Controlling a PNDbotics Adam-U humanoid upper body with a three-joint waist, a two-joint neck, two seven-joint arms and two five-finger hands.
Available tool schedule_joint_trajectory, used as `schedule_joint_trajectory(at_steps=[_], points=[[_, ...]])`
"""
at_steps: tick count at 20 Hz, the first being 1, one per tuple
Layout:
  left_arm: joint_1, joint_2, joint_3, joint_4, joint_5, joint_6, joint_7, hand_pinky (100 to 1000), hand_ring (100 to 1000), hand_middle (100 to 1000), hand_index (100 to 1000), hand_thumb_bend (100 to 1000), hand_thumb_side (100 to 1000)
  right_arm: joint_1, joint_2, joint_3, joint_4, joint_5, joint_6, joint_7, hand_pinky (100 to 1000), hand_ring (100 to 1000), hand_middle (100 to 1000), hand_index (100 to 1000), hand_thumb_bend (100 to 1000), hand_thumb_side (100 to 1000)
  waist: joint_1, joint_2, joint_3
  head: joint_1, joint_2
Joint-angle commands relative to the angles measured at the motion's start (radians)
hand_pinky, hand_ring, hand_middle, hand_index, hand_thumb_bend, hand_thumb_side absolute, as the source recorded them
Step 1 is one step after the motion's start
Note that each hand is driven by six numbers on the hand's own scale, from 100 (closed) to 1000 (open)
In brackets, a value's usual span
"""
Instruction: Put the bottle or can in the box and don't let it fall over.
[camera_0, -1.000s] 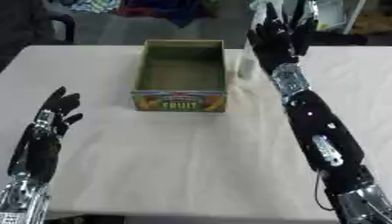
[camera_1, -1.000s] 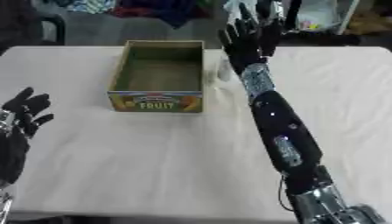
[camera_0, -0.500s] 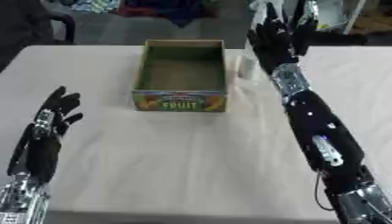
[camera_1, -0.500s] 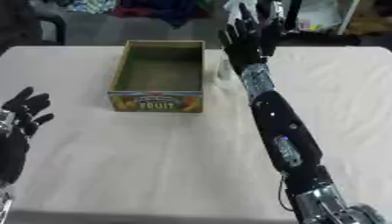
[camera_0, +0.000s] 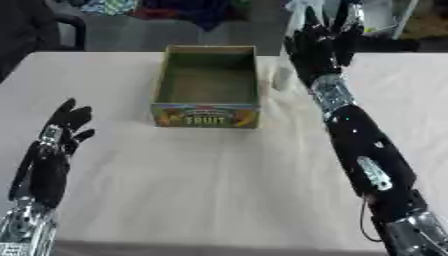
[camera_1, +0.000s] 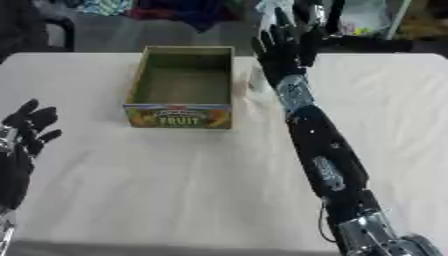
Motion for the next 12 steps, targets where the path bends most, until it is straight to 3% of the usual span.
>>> schedule_joint_trajectory(at_steps=[1,12], points=[[-0.013,0.004,0.000,-0.020,0.004,-0.001,0.001,887,933,844,997,100,985,-0.018,-0.017,-0.009,0.010,0.009,-0.004,0.000,100,100,100,1000,412,674,0.003,-0.008,0.000,0.002,-0.001],[-0.017,0.004,-0.002,-0.022,0.003,-0.001,0.000,887,933,843,997,100,985,-0.035,-0.040,-0.021,0.068,0.013,-0.017,0.006,100,100,100,1000,403,683,0.004,-0.001,0.012,-0.011,-0.004]])
